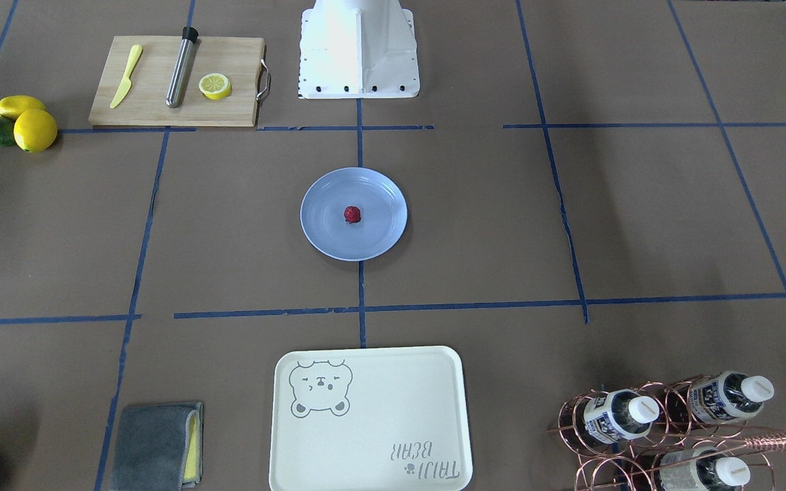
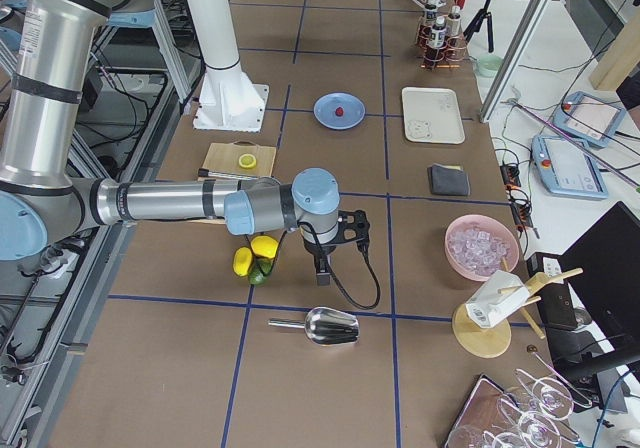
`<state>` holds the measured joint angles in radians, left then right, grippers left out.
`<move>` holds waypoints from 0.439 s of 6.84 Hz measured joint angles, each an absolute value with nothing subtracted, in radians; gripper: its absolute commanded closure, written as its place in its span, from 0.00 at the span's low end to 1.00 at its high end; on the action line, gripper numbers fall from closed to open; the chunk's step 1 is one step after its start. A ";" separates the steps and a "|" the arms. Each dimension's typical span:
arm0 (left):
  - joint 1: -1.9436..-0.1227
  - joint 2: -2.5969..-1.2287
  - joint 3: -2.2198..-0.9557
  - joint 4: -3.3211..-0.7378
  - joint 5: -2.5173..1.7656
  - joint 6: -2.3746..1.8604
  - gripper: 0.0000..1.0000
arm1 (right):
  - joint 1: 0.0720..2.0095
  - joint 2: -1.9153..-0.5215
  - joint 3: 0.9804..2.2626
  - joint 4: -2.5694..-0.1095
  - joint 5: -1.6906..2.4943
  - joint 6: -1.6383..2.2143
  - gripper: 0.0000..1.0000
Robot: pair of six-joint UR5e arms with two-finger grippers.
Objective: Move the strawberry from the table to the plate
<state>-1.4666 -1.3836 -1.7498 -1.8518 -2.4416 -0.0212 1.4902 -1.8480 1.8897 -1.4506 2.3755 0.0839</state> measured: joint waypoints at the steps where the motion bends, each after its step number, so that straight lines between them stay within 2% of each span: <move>1: -1.488 -1.393 -1.796 -1.751 -2.439 -0.003 0.00 | 1.493 -1.848 1.885 -1.448 2.376 0.102 0.00; 3: -1.540 -1.390 -1.828 -1.699 -2.435 0.007 0.00 | 1.494 -1.845 1.884 -1.445 2.377 0.125 0.00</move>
